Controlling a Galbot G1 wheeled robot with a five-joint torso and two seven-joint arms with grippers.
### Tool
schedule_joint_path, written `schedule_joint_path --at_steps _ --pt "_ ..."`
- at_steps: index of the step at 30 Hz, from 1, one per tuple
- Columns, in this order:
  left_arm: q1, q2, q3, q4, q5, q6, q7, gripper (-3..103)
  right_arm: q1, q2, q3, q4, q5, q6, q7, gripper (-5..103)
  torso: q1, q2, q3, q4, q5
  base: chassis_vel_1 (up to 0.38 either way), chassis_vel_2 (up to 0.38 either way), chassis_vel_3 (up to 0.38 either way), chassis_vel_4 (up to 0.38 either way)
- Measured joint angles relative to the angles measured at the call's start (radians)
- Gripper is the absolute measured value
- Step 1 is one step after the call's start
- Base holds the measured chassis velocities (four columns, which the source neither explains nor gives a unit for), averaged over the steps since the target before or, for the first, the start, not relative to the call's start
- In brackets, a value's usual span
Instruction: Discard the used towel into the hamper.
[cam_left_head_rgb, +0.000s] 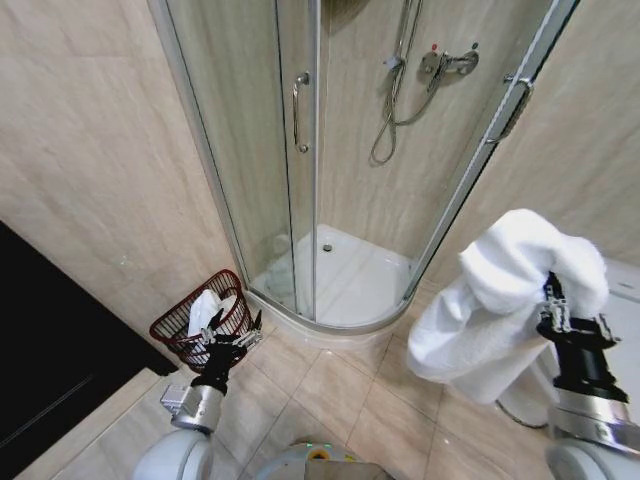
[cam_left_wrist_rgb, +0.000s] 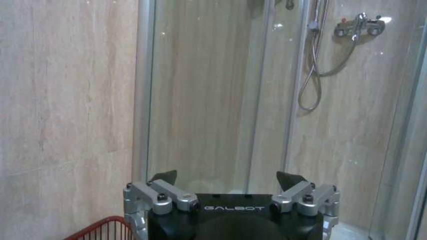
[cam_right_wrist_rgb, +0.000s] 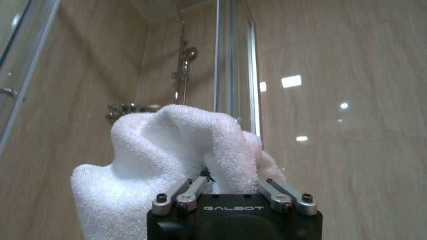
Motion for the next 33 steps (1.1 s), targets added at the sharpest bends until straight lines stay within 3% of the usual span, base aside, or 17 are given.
schedule_joint_path --at_steps 33 --pt "0.0 0.0 0.0 0.0 0.0 0.0 0.0 100 -0.065 0.095 -0.059 0.111 -0.08 0.056 -0.001 20 0.065 0.148 0.083 0.0 0.0 0.0 0.0 0.0 0.0"
